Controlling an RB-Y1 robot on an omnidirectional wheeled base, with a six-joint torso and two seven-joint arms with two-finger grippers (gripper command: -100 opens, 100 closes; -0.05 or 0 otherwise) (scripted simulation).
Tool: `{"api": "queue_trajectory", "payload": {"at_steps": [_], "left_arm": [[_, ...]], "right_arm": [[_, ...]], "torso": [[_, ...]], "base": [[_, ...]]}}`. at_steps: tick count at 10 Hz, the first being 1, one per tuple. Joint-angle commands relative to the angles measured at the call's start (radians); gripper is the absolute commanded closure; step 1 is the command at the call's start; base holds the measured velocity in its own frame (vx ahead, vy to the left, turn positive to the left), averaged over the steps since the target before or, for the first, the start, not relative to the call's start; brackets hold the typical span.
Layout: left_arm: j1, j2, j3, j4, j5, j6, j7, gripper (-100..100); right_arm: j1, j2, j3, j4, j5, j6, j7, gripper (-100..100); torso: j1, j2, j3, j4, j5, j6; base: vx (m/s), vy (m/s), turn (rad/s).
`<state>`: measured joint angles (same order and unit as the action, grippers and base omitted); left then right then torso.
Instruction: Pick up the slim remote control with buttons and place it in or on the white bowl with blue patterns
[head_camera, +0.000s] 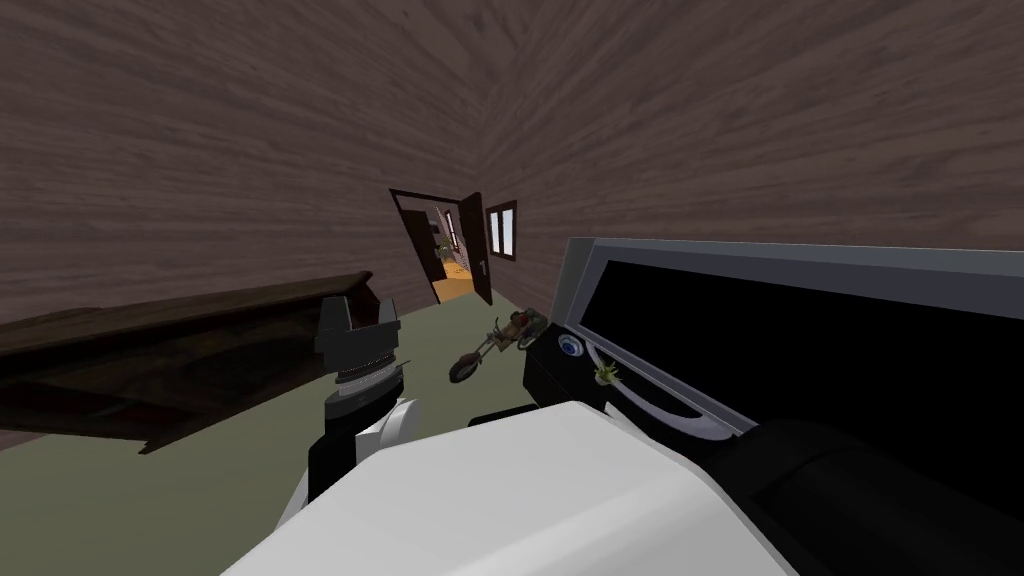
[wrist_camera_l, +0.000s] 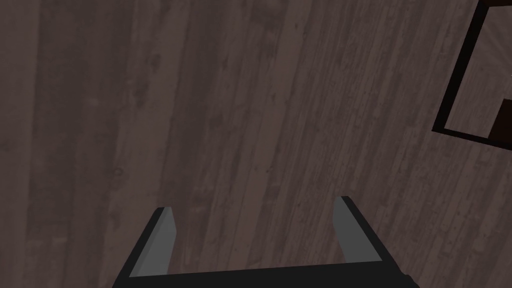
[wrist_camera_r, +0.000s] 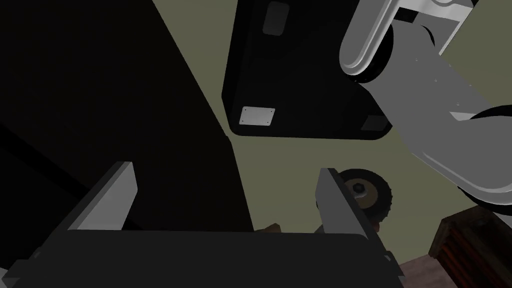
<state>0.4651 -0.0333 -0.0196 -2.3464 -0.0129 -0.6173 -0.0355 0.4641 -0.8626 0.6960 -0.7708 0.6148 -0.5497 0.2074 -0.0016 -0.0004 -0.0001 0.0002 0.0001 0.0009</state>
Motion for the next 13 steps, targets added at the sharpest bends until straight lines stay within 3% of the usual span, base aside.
{"api": "queue_trajectory", "payload": {"at_steps": [1, 2, 4, 6, 9, 11, 13], "left_arm": [[0.0, 0.0, 0.0, 0.0, 0.0, 0.0, 0.0, 0], [0.0, 0.0, 0.0, 0.0, 0.0, 0.0, 0.0, 0], [0.0, 0.0, 0.0, 0.0, 0.0, 0.0, 0.0, 0], [0.0, 0.0, 0.0, 0.0, 0.0, 0.0, 0.0, 0], [0.0, 0.0, 0.0, 0.0, 0.0, 0.0, 0.0, 0], [0.0, 0.0, 0.0, 0.0, 0.0, 0.0, 0.0, 0], [0.0, 0.0, 0.0, 0.0, 0.0, 0.0, 0.0, 0]], "right_arm": [[0.008, -0.045, 0.024, 0.017, 0.008, 0.023, -0.015, -100], [0.008, -0.045, 0.024, 0.017, 0.008, 0.023, -0.015, -100], [0.002, -0.074, 0.048, 0.064, 0.017, 0.045, -0.026, -100], [0.002, -0.074, 0.048, 0.064, 0.017, 0.045, -0.026, -100], [-0.018, -0.089, 0.082, 0.12, 0.026, 0.086, -0.049, -100], [-0.041, -0.061, 0.104, 0.135, 0.029, 0.113, -0.067, -100], [-0.051, -0.046, 0.106, 0.147, 0.03, 0.112, -0.065, -100]], "torso": [[0.0, 0.0, 0.0, 0.0, 0.0, 0.0], [0.0, -0.001, 0.0, 0.0, 0.0, -0.001], [0.0, 0.0, 0.0, 0.0, 0.0, 0.0], [0.0, 0.0, 0.0, 0.0, 0.0, 0.001], [0.0, 0.0, 0.0, 0.0, 0.0, 0.0], [-0.006, -0.002, -0.001, 0.0, -0.001, 0.0], [-0.006, -0.002, -0.001, 0.0, -0.002, 0.001]], "base": [[0.028, -0.02, 0.372], [0.024, -0.029, 0.114], [0.023, -0.025, 0.204], [0.012, -0.021, 0.038], [0.02, -0.042, 0.249], [0.041, -0.119, 0.33], [0.03, -0.083, 0.08]]}}
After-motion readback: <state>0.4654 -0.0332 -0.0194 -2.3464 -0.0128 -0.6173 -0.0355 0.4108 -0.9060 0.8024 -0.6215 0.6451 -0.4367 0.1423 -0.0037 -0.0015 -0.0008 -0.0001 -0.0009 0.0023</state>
